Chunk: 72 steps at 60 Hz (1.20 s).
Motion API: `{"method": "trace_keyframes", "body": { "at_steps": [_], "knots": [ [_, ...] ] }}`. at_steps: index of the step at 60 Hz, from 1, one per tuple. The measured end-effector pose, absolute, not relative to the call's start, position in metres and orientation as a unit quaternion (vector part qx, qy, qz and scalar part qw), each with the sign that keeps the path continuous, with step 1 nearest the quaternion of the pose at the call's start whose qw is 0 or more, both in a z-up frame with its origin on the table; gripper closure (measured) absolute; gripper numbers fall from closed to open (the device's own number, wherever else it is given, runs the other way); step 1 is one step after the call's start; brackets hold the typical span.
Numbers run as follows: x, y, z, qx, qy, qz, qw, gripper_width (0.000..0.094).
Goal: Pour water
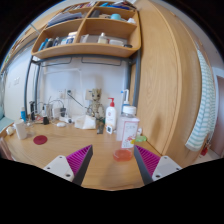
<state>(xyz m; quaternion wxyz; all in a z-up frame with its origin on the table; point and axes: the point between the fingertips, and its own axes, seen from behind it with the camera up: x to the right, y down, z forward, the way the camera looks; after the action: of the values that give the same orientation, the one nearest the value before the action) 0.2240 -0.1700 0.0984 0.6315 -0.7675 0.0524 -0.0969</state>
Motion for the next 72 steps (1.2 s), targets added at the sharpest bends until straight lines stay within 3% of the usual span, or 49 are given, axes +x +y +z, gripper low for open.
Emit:
{"method": "trace_keyframes", "body": {
  "at_steps": [34, 41, 44, 51, 56, 60, 61, 72],
  "knots": [
    [0.287, -0.068, 0.096, -0.743, 0.059, -0.097, 0.659, 0.0096],
    [0.292, -0.059, 0.100, -0.732, 0.059, -0.104, 0.671, 0.0196],
    [0.295, -0.056, 0.098, -0.733, 0.064, -0.108, 0.669, 0.0289],
    [0.295, -0.053, 0.098, -0.731, 0.075, -0.099, 0.670, 0.0355],
    [0.295, -0.051, 0.096, -0.735, 0.077, -0.093, 0.667, 0.0462],
    [0.295, -0.050, 0.095, -0.739, 0.074, -0.092, 0.663, 0.0480],
    [0.295, -0.050, 0.095, -0.741, 0.074, -0.090, 0.661, 0.0535],
    [0.293, -0.051, 0.102, -0.746, 0.065, -0.119, 0.652, 0.0536]
  ]
}}
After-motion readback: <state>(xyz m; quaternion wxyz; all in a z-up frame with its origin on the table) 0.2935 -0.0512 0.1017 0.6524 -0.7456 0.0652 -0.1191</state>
